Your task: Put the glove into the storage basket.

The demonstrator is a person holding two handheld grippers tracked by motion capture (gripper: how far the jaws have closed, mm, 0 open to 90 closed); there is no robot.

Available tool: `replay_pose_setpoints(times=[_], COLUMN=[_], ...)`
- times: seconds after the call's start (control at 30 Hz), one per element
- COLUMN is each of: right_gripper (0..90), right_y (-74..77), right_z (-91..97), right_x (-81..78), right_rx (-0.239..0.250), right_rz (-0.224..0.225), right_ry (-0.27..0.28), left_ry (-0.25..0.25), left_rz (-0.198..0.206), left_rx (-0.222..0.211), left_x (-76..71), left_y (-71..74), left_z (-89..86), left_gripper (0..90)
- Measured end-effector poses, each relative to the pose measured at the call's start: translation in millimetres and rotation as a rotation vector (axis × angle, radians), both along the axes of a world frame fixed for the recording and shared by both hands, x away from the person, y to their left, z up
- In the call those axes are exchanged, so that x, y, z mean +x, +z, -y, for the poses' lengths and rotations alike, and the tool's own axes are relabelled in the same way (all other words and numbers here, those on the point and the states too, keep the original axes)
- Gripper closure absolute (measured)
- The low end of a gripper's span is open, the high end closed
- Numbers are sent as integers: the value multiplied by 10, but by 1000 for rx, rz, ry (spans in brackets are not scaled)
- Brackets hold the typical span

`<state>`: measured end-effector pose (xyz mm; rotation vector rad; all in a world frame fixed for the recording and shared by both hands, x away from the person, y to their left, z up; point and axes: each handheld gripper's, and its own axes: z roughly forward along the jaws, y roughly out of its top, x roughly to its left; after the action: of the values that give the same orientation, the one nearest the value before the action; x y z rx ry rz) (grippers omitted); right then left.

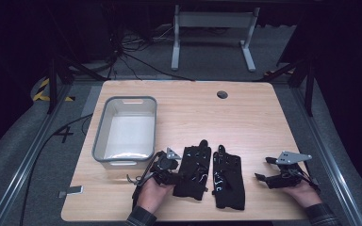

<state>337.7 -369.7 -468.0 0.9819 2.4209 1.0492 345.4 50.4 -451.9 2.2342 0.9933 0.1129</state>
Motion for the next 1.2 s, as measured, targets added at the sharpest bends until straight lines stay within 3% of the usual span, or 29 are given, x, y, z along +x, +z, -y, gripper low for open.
replay_pose_setpoints(times=[0.17, 0.27, 0.4, 0.67, 0.9, 1.2], right_gripper=[170, 171, 170, 171, 170, 171], right_y=[0, 0, 0, 0, 1, 1], right_z=[0, 0, 0, 0, -1, -1], right_x=[0, 0, 0, 0, -1, -1], right_rx=[0, 0, 0, 0, -2, -2], right_rz=[0, 0, 0, 0, 0, 0], right_ry=[0, 0, 0, 0, -1, -1], left_ry=[-15, -23, -25, -24, -59, -107], left_rz=[-13, -17, -15, 0, 46, 60], left_rx=[5, 6, -27, -107, -143, -187], left_x=[3, 5, 8, -31, -57, -71], left_y=[-47, -44, -2, 134, 299, 402], left_z=[37, 42, 23, 5, 60, 187], left_gripper=[533, 659, 824, 835, 837, 839])
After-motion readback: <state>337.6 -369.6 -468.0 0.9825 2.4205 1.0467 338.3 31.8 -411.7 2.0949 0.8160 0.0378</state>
